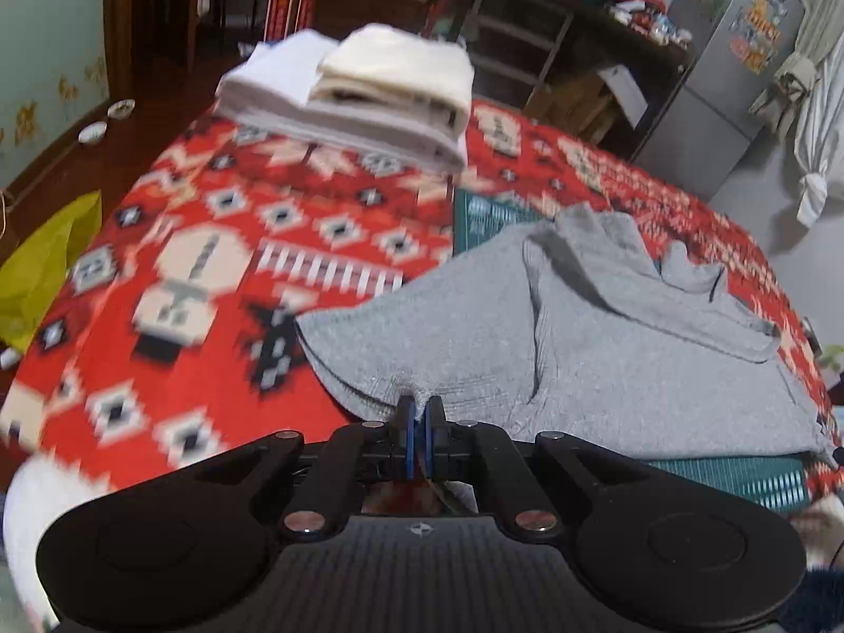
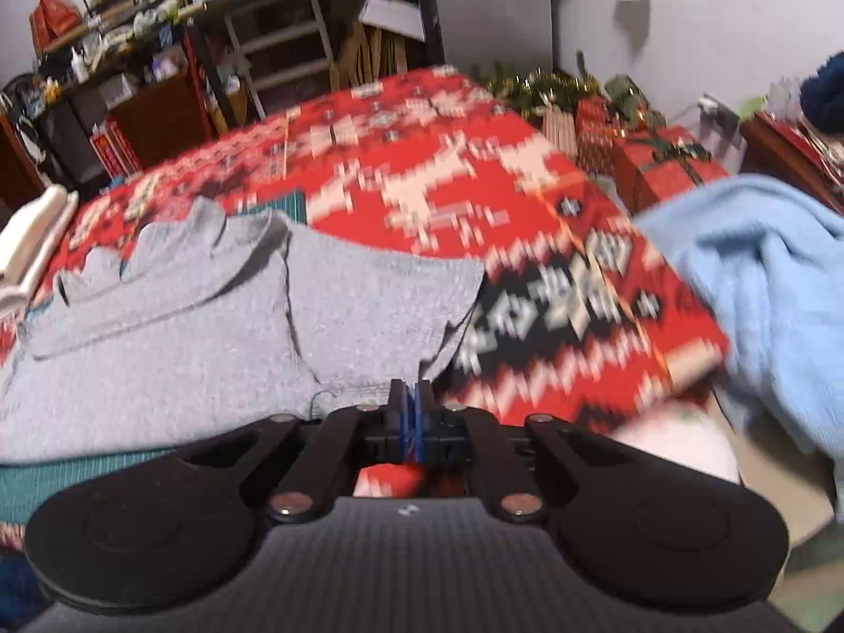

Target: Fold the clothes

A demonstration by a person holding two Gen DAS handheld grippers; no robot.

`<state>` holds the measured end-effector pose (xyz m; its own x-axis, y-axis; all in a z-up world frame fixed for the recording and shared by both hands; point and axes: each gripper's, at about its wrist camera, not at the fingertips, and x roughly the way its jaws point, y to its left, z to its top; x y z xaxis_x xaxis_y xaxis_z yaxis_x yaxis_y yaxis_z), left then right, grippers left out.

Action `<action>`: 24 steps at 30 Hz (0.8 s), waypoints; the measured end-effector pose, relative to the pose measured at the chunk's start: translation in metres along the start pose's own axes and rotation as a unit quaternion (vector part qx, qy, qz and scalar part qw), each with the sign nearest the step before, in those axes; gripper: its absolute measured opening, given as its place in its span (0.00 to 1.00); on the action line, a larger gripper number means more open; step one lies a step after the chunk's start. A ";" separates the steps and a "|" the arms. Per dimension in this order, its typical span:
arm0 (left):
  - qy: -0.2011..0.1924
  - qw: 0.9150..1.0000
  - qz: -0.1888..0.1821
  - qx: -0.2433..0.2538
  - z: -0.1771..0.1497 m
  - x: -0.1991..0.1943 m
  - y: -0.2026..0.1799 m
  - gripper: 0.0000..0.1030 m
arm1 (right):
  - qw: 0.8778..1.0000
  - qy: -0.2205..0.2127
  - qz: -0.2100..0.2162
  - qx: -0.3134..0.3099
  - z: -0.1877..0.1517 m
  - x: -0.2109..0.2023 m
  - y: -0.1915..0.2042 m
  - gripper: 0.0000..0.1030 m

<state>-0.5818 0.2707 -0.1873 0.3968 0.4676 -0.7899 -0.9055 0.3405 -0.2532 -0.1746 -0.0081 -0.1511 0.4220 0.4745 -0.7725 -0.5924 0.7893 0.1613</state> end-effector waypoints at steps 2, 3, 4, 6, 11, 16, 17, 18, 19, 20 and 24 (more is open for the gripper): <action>0.012 1.000 0.002 0.004 -0.009 -0.005 0.000 0.04 | 1.000 0.012 -0.004 0.001 -0.012 -0.007 -0.003 0.02; 0.017 1.000 0.003 0.007 -0.013 -0.007 0.000 0.04 | 1.000 0.014 -0.006 0.002 -0.016 -0.010 -0.005 0.02; 0.022 1.000 0.004 0.010 -0.017 -0.009 -0.001 0.04 | 1.000 0.017 -0.008 0.002 -0.020 -0.013 -0.007 0.02; 0.034 0.999 0.005 0.015 -0.024 -0.007 0.000 0.04 | 1.000 0.022 -0.010 0.000 -0.026 -0.016 -0.009 0.02; 0.040 0.999 0.010 0.014 -0.028 -0.005 0.002 0.12 | 1.000 0.015 0.001 0.003 -0.028 -0.019 -0.010 0.04; 0.016 0.999 0.030 0.009 -0.022 -0.020 0.011 0.28 | 1.000 -0.013 -0.014 0.016 -0.020 -0.030 -0.021 0.12; 0.009 0.999 0.039 0.009 -0.018 -0.020 0.014 0.31 | 0.999 -0.020 -0.018 0.018 -0.017 -0.030 -0.024 0.12; 0.002 0.999 0.049 0.009 -0.014 -0.020 0.017 0.32 | 0.999 -0.027 -0.022 0.020 -0.013 -0.030 -0.027 0.12; -0.003 0.998 0.057 0.012 -0.009 -0.018 0.020 0.34 | 0.999 -0.034 -0.024 0.017 -0.008 -0.028 -0.028 0.16; -0.005 0.998 0.062 0.019 -0.004 -0.014 0.022 0.40 | 0.999 -0.041 -0.026 0.013 -0.003 -0.025 -0.029 0.27; -0.006 0.995 0.094 0.042 0.010 0.007 0.029 0.43 | 0.998 -0.047 -0.043 -0.014 0.013 -0.002 -0.028 0.34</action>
<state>-0.6043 0.2921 -0.1942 0.2243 0.5387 -0.8121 -0.9480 0.3138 -0.0536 -0.1499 -0.0262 -0.1466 0.5328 0.4415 -0.7219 -0.5707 0.8174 0.0787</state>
